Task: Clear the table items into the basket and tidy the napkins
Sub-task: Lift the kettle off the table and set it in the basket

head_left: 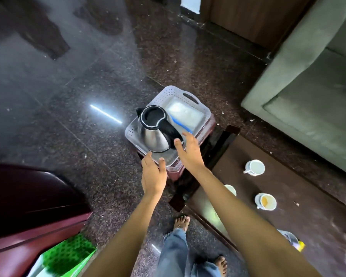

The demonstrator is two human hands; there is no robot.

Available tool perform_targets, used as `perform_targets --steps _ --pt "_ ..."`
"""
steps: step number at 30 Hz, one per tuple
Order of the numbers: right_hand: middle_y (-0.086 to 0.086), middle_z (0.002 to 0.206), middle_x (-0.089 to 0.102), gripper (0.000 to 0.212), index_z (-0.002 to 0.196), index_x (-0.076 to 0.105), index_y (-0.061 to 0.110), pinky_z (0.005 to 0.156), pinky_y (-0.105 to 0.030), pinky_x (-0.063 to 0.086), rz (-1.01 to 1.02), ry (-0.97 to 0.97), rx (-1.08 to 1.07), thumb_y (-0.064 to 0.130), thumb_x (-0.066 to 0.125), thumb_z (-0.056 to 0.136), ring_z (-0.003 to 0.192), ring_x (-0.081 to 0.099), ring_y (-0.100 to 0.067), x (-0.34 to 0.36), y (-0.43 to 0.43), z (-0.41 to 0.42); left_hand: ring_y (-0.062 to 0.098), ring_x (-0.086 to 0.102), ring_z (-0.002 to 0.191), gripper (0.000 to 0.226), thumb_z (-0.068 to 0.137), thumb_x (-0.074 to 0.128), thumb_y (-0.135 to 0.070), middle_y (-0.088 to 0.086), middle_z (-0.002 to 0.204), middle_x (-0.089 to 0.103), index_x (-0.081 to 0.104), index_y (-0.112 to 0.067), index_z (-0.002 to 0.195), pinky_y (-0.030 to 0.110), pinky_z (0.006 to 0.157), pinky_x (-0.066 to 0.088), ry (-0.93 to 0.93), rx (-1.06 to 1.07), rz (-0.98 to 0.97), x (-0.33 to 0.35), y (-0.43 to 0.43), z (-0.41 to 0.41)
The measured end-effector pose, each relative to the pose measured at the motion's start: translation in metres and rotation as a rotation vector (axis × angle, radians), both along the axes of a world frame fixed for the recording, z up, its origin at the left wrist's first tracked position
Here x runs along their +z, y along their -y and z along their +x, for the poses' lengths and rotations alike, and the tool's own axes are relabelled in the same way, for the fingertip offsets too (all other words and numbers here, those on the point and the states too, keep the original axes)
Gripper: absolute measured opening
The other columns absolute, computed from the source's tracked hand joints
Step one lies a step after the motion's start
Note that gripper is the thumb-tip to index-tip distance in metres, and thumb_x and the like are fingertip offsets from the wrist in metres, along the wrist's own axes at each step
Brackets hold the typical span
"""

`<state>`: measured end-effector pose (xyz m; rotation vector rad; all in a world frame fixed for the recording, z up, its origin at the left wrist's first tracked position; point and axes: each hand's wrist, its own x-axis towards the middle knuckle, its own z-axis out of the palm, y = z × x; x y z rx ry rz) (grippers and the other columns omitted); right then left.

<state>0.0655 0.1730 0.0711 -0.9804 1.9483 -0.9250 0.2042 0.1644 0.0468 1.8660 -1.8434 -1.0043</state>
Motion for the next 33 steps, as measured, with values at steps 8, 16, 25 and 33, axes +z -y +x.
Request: perform_targets --steps 8,16,25,33 --pt "-0.002 0.09 0.062 0.052 0.103 0.062 0.01 0.072 -0.025 0.04 0.132 0.095 -0.056 0.057 0.042 0.095 0.082 0.054 -0.014 -0.001 0.063 -0.005 0.024 0.06 0.107 0.051 0.097 0.044 -0.037 0.01 0.135 0.046 0.037 -0.007 0.137 0.043 0.082 0.054 0.007 0.071 0.0 -0.003 0.023 0.022" --pt "-0.001 0.054 0.058 0.059 0.056 0.057 0.015 0.067 -0.029 0.056 0.144 0.243 -0.223 0.064 0.05 0.087 0.055 0.058 -0.015 -0.027 0.075 -0.003 0.022 0.062 0.104 0.053 0.097 0.042 -0.04 0.011 0.137 0.045 0.035 -0.008 0.138 0.045 0.081 0.055 0.022 0.048 0.021 -0.006 0.033 0.019" --pt "-0.003 0.046 0.051 0.064 0.046 0.045 0.01 0.056 -0.026 0.041 -0.006 0.278 -0.401 0.058 0.052 0.088 0.045 0.049 -0.013 -0.005 0.085 0.003 0.022 0.062 0.101 0.056 0.098 0.039 -0.041 0.012 0.137 0.044 0.033 -0.006 0.141 0.042 0.081 0.054 -0.018 0.028 0.004 -0.003 0.043 0.011" --pt "-0.009 0.05 0.044 0.06 0.054 0.046 0.001 0.047 -0.024 0.036 -0.194 0.34 -0.543 0.05 0.052 0.088 0.044 0.043 -0.015 0.035 0.021 -0.029 0.023 0.051 0.118 0.066 0.094 0.035 -0.051 0.012 0.141 0.038 0.03 -0.006 0.142 0.035 0.093 0.044 -0.171 -0.034 -0.071 0.029 0.029 -0.012"
